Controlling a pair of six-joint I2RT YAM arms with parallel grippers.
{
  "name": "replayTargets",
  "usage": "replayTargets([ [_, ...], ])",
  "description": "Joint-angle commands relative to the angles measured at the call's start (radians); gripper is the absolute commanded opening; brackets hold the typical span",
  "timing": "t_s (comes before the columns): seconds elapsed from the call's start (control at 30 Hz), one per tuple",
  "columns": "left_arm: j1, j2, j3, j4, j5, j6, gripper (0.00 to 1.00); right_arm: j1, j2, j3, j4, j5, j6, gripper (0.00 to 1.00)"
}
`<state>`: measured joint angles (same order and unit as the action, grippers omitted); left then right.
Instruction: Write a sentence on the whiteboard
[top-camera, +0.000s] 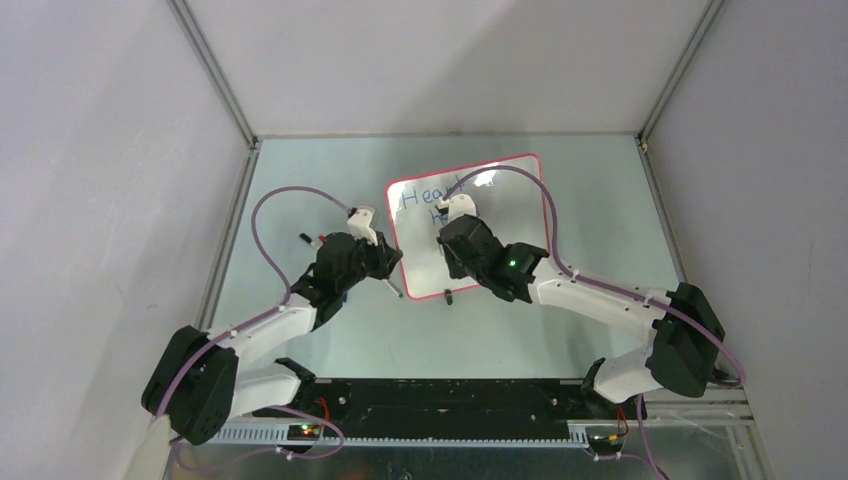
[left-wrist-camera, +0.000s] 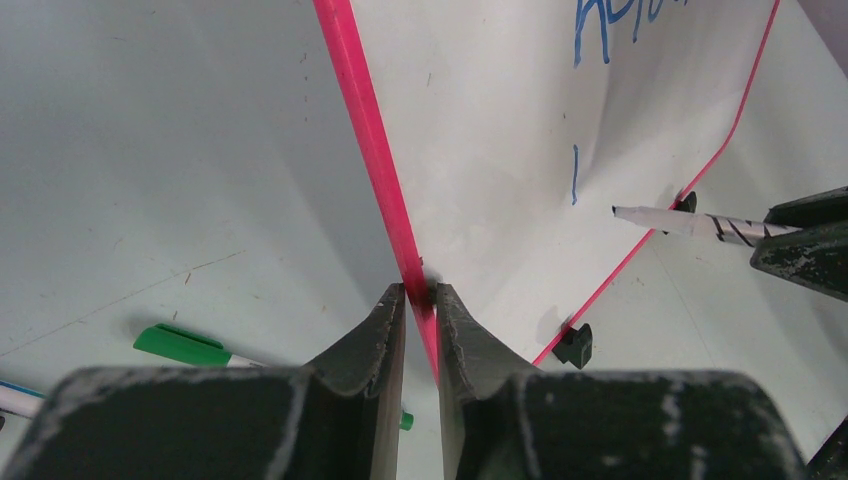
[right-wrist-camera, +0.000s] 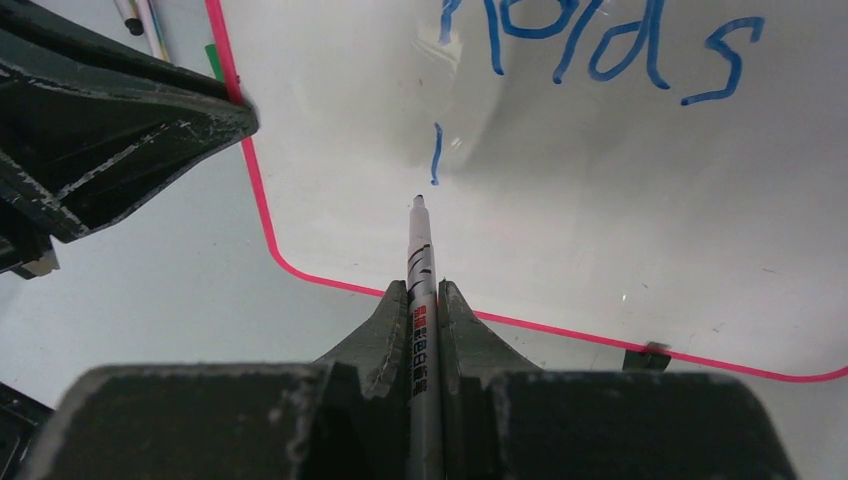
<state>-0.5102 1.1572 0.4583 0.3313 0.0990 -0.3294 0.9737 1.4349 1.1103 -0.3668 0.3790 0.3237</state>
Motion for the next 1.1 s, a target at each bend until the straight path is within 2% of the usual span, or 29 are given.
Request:
replayTargets([
  [0.0, -0.004, -0.022, 0.023, 0.016, -0.021, 0.032, 0.19, -0.013, 0.008, 0.032, 0.040, 0.041, -0.020, 0.00],
  [1.07, -0.004, -0.021, 0.025, 0.014, -0.025, 0.034, 0.19, -0.041, 0.074, 0.092, 0.040, 0.004, -0.041, 0.00],
])
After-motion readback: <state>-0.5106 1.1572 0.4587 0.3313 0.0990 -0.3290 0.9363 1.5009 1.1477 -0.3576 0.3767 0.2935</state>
